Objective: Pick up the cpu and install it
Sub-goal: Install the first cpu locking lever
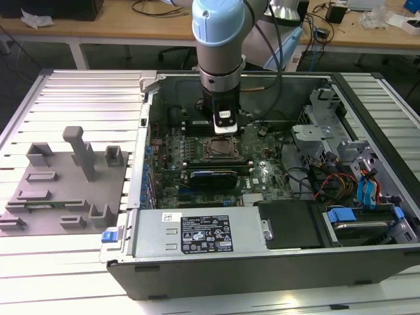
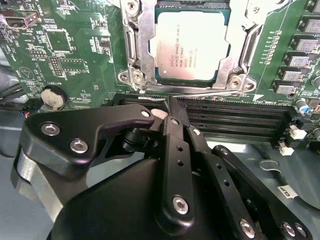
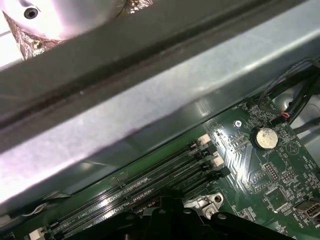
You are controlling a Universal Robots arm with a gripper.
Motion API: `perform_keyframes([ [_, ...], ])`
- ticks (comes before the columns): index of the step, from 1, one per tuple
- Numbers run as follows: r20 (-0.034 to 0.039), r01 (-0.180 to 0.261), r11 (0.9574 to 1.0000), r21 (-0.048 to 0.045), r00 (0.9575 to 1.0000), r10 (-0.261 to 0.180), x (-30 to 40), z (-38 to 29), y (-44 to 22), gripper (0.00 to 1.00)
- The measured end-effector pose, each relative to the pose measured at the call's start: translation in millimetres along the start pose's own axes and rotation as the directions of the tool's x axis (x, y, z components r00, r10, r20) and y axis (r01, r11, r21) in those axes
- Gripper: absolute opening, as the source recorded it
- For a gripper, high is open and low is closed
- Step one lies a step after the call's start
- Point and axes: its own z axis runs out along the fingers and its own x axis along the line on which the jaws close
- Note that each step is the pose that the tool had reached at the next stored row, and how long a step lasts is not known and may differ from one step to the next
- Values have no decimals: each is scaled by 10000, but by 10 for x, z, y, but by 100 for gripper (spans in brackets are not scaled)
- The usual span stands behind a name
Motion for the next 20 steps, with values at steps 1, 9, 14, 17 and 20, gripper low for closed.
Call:
perform_keyframes([
  [1, 2, 1, 10000, 6, 10000, -1, 1, -1, -1, 11],
  [9, 180, 32, 9995, 304, 9998, -38, 6, 2, -4, 11],
  [14, 219, 41, 9993, 375, 9997, -49, 6, 2, -3, 11],
  [17, 219, 41, 9993, 374, 9997, -49, 5, -29, 4, 11],
  [20, 228, 41, 9993, 363, 9997, -49, 10, -72, 21, 11],
])
